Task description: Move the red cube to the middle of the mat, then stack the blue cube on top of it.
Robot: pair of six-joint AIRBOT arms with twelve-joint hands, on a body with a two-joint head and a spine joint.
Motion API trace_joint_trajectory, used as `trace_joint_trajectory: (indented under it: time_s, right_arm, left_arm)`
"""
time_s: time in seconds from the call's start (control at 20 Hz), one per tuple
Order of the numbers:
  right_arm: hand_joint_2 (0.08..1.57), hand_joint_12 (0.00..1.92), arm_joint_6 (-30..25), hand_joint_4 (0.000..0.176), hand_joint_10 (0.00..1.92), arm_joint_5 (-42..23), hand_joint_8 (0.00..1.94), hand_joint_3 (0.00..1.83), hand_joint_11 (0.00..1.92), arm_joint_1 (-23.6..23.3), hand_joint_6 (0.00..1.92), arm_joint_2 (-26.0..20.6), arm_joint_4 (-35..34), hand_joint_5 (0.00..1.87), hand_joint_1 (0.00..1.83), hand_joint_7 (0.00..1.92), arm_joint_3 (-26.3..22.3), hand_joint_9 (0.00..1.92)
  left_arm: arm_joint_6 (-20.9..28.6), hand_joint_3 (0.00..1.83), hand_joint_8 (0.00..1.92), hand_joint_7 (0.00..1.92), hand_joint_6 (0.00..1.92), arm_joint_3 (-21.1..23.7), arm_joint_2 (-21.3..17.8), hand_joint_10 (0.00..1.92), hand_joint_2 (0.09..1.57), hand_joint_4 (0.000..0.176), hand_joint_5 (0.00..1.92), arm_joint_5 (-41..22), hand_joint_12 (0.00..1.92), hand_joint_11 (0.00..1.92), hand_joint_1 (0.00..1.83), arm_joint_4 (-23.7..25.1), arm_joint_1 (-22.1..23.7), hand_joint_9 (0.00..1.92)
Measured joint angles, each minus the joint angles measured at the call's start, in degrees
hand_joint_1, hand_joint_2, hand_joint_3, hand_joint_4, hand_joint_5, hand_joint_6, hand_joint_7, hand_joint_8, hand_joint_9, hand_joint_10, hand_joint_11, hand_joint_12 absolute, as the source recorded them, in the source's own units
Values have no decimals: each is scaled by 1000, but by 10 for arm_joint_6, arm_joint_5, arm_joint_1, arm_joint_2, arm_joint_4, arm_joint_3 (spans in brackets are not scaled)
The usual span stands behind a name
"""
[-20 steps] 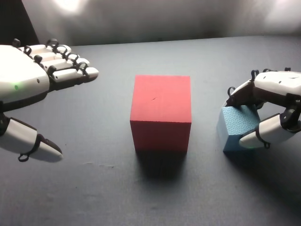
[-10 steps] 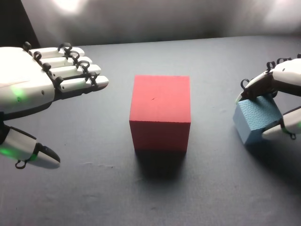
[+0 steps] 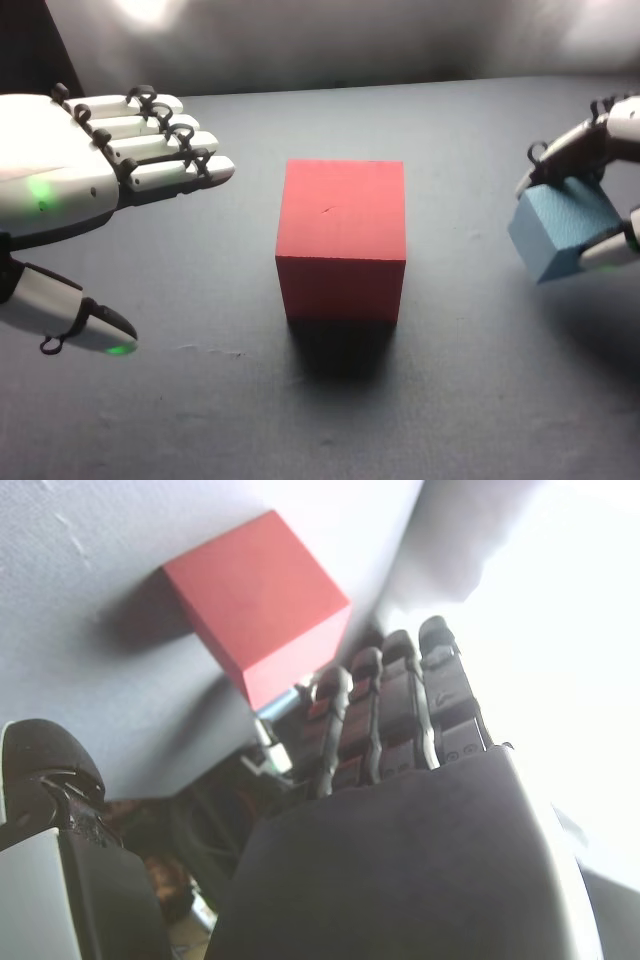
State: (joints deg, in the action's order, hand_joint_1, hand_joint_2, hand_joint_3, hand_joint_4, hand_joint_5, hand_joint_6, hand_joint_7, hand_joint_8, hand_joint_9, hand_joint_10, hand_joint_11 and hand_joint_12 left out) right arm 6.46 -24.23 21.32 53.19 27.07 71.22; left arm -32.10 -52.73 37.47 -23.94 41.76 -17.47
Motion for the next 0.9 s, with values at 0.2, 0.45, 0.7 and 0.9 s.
trace_joint_trajectory:
  time_s: [0.2, 0.45, 0.7, 0.9]
  right_arm:
    - [1106, 1215, -138, 0, 1175, -29, 943, 1, 452, -31, 954, -1, 178, 948, 1377, 1060, 25, 861]
    - [1103, 1197, -298, 0, 1186, -91, 921, 0, 442, -85, 918, 12, 336, 954, 1378, 1074, 71, 865]
    - [1104, 1234, -429, 0, 1181, -146, 915, 0, 420, -163, 939, 64, 472, 946, 1377, 1075, 155, 863]
    - [1108, 1205, -515, 0, 1201, -198, 940, 0, 450, -217, 922, 129, 539, 941, 1377, 1062, 216, 862]
  left_arm:
    - [0, 4, 0, 0, 0, 0, 0, 0, 953, 0, 0, 1, 0, 0, 456, -4, 0, 0]
    - [0, 5, 0, 0, 0, 0, 0, 0, 958, 0, 0, 1, 0, 0, 561, -4, 0, 0]
    - [0, 5, 0, 0, 0, 0, -1, 0, 967, 0, 0, 2, 0, 0, 539, -4, 0, 0]
    - [0, 13, 0, 0, 0, 0, -1, 0, 997, 0, 0, 0, 0, 0, 522, -4, 1, 0]
